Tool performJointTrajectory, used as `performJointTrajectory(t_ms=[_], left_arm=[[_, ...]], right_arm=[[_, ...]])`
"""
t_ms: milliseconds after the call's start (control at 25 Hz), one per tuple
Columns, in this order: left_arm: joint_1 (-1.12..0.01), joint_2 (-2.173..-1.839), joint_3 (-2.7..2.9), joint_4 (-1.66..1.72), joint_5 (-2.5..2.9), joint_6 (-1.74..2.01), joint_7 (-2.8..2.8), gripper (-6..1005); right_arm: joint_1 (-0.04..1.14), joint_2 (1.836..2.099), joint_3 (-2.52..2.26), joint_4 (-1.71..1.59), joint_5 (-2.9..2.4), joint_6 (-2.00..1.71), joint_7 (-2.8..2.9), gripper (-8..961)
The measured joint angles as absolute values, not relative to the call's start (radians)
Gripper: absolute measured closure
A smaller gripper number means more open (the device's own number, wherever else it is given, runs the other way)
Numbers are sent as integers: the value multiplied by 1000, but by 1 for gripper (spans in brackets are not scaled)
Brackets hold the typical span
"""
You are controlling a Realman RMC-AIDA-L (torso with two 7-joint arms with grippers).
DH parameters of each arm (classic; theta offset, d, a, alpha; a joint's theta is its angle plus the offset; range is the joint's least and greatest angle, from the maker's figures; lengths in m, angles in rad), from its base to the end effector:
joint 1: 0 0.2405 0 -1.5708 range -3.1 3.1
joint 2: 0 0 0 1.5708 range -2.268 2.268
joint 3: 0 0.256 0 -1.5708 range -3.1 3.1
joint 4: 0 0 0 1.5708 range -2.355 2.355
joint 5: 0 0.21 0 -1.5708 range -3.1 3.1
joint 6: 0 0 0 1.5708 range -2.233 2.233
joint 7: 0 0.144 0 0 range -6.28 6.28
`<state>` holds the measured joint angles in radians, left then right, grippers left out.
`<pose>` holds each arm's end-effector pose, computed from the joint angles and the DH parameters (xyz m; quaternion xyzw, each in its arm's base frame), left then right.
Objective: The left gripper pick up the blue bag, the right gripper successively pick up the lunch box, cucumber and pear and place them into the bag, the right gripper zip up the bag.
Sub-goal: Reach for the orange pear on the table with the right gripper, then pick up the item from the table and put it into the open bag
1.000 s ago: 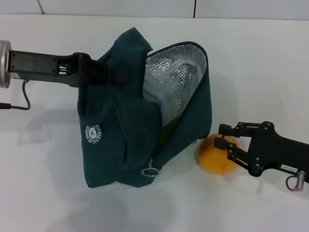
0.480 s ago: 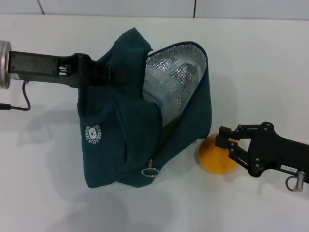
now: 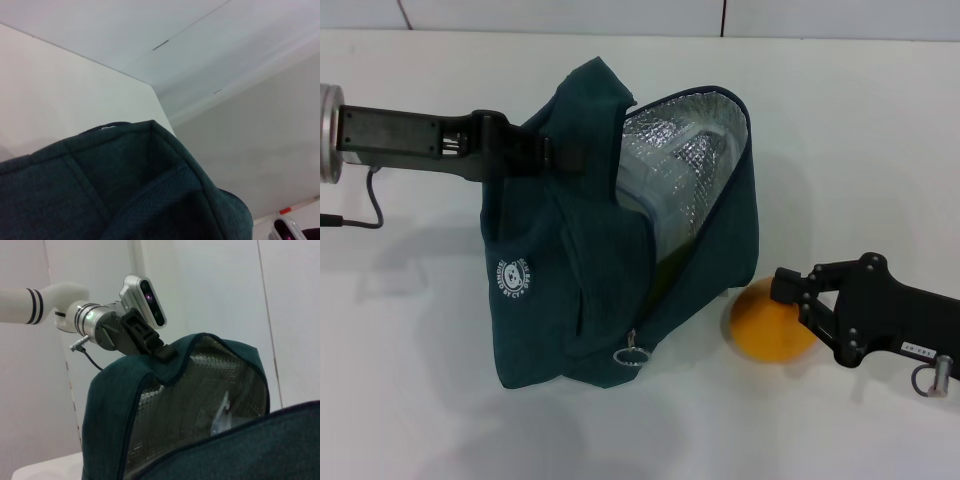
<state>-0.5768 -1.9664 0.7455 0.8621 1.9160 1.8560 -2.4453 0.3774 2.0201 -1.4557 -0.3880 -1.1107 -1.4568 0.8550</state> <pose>-0.2172 0.3348 0.0709 0.8103 0.5313 0.2391 0.0629 0.2667 0.2759 -0.0510 -0.9209 0.1160 0.3398 0.1517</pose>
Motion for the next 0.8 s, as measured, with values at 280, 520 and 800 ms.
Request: performJointTrajectory(t_ms=[280,520,800], left_arm=[[-577,-1966,745,862,1916,1856,-2445,960],[-577,-1966,745,862,1916,1856,-2445,960],[-574,-1966,745,862,1916,1858,-2445,960]], right_arm=[[377,2020,-1456,-388,-1111,-1455,852,929],[369,2018,-1447,-388,-1098,-1466,854,933],[340,2006,-1443,-387,-1026,-1535,855,921]])
